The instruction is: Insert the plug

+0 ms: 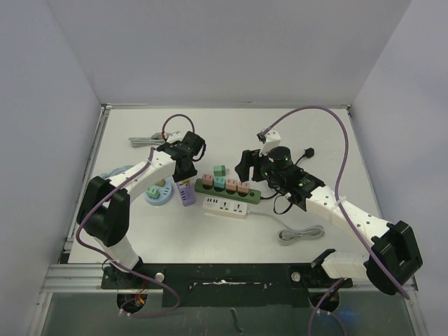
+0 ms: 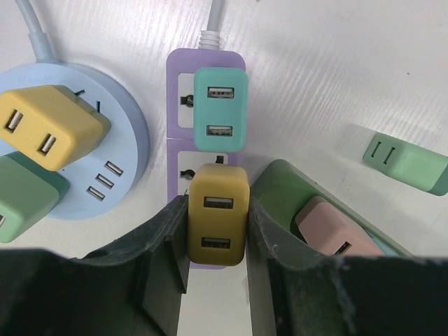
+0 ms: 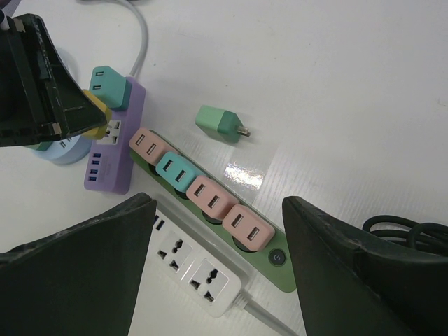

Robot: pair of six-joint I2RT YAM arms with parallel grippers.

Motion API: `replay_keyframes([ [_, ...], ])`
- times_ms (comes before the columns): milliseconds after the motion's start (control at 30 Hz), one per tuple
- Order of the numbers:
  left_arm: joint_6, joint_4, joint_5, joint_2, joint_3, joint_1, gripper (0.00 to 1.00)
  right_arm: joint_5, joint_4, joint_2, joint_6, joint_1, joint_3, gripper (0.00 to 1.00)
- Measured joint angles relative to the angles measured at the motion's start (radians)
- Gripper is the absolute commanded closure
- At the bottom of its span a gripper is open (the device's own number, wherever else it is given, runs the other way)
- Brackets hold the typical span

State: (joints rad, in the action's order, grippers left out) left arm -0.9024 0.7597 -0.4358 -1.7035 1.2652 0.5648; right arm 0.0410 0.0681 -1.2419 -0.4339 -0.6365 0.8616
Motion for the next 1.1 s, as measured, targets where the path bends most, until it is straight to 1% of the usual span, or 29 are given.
replay_keyframes([
  [267, 0.0, 0.0, -0.029, -0.003, 0.0, 0.002, 0.89, -0.008, -0.005, 0.0, 0.0, 0.0, 0.0, 0.26],
  [433, -0.001, -0.001, -0.034, -0.043, 0.0, 0.002, 0.9, -0.01, -0.005, 0.0, 0.0, 0.0, 0.0, 0.25],
  [1100, -0.003, -0.009, -0.028, -0.048, 0.005, 0.004, 0.9, -0.01, -0.004, 0.0, 0.007, 0.001, 0.0, 0.25],
])
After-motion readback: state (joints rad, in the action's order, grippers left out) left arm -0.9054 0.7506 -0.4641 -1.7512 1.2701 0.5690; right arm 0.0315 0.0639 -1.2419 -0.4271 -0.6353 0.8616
